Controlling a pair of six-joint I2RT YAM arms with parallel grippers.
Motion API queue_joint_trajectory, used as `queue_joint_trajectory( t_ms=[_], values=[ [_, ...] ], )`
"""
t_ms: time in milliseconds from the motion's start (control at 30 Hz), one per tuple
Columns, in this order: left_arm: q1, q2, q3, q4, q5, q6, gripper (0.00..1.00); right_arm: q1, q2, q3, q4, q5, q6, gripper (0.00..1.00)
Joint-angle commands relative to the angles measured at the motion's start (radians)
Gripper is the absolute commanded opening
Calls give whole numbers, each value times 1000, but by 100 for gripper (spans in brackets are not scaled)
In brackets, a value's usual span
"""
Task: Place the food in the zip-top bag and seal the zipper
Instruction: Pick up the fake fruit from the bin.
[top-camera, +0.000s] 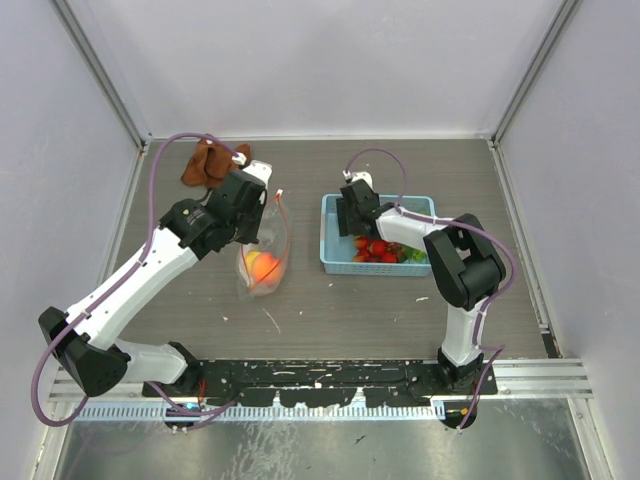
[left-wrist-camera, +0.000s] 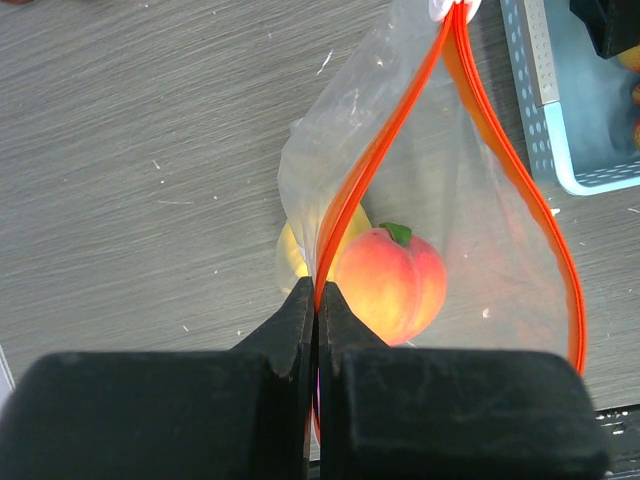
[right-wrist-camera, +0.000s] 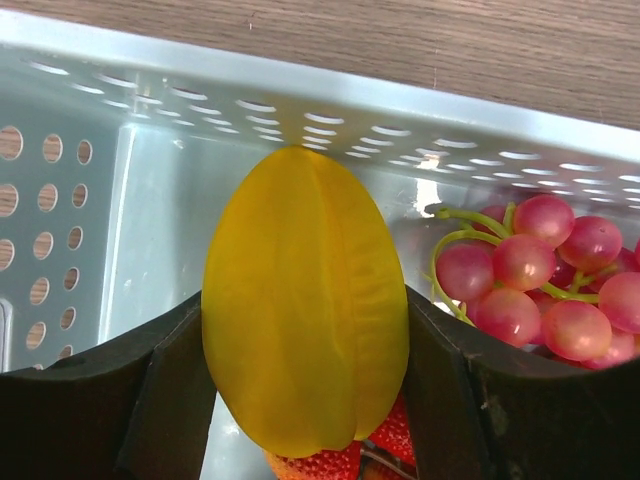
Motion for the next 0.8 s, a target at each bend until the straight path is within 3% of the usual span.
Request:
queue_joint_trajectory(
  t_ms=[0,233,500,767],
  values=[
    [8,-12,1,42,4,3,0,-5,-81,-18,50,-9,-10,48],
    [7,-8,2,40,10,4,0,-5,-181,-34,6,-27,-2,37],
    [9,-8,0,43,20,2,0,-4,-296,-14,-86,-70,24,34],
    [8,-6,0,46,24,-6,0,30,-431,29,-211,-225,109,32]
  ],
)
